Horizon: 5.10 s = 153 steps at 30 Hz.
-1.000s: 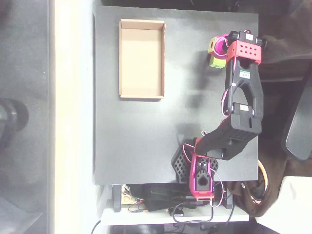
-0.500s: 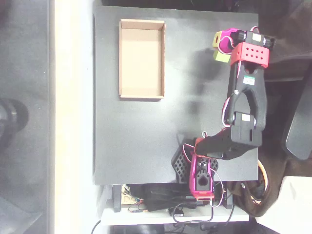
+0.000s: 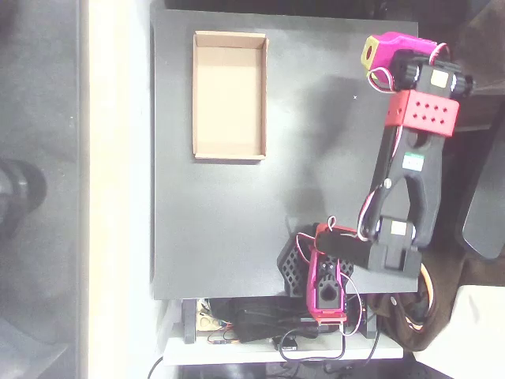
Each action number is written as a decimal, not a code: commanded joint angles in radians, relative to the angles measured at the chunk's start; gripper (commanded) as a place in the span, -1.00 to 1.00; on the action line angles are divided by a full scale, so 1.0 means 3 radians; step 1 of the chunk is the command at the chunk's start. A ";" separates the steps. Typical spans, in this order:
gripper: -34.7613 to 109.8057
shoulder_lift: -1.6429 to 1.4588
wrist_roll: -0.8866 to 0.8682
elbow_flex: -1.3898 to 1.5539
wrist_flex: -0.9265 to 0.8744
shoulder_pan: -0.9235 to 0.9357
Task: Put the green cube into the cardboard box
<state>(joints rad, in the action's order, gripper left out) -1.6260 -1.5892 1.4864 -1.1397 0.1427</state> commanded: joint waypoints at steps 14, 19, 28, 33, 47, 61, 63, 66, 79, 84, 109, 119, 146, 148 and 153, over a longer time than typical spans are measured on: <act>-0.35 -0.1181 -0.0026 0.0010 -0.0005 -0.0404; -0.35 -0.1294 -0.0026 0.0010 -0.0005 -0.0777; -0.35 -0.1268 -0.0026 0.0010 0.0036 -0.1534; -0.35 -0.1202 -0.0026 0.0015 0.0036 -0.1999; -0.35 -0.0230 -0.0026 0.0015 0.0036 -0.2362; -0.35 0.0711 -0.0036 0.0010 0.0041 -0.2373; -0.35 0.0803 -0.0031 0.0010 0.0041 -0.2373; -0.35 0.0920 -0.0031 0.0010 0.0041 -0.2378; -0.35 0.1232 -0.0031 -0.0041 0.0041 -0.2378; -0.34 0.1232 -0.0026 -0.0041 0.0041 -0.2378; -0.07 0.1202 -0.0020 -0.0061 0.0046 -0.2429; -0.06 0.0675 -0.0026 -0.0061 0.0046 -0.2429; -0.06 -0.1508 -0.0026 -0.0015 0.0046 -0.1171; -0.06 -0.1508 -0.0026 -0.0015 0.0046 -0.0982; -0.07 -0.1508 -0.0026 -0.0010 0.0041 -0.0639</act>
<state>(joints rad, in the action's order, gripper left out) -2.0417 -1.5892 1.4880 -1.1290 -0.0844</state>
